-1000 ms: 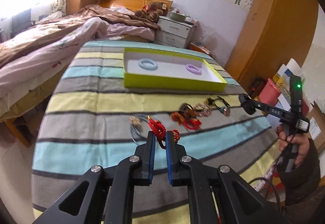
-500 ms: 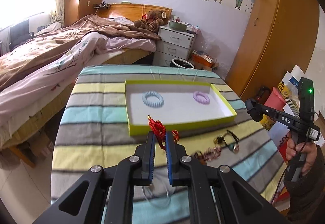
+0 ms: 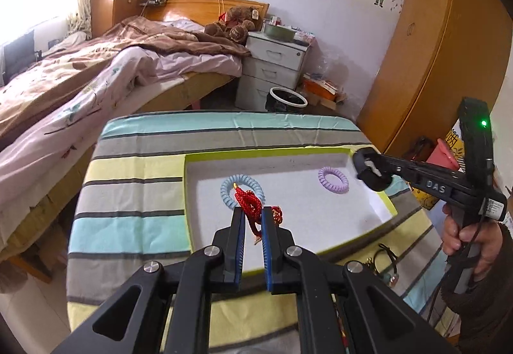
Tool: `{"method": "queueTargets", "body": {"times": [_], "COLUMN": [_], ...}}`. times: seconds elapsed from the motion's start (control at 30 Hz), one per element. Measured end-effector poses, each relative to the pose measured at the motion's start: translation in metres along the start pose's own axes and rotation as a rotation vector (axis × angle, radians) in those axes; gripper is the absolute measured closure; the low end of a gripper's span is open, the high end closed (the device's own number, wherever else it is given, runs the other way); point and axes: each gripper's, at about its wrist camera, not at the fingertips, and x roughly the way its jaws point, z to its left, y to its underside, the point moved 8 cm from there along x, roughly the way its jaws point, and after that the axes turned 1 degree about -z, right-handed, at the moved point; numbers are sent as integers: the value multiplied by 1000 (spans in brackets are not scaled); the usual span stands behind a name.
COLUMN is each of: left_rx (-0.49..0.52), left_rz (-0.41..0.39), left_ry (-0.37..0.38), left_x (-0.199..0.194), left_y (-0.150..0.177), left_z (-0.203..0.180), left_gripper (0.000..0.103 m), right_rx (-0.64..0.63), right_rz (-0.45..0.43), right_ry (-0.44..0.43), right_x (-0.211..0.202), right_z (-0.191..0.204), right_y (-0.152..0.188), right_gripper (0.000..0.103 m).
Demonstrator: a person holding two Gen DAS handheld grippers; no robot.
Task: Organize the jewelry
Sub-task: 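Carry the red tassel charm and black watch band into the box and release both, then withdraw both open grippers from the box back over the jewelry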
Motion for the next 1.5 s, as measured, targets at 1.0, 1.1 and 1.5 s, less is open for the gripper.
{"method": "queueTargets", "body": {"times": [1.0,1.1,1.5], "left_rx": [-67,-70,-74], "left_rz": [165,165,159], "left_ry": [-19,-16,-8], "left_x": [81,81,78], "left_y": [19,19,16], "left_z": [24,24,23], "left_gripper": [93,93,76], "right_rx": [-68,-66,-50], "right_rz": [190,190,160], "right_ry": [41,40,34], "right_x": [106,106,98], "right_z": [22,21,20], "right_y": [6,5,-1], "right_gripper": [98,98,87]}}
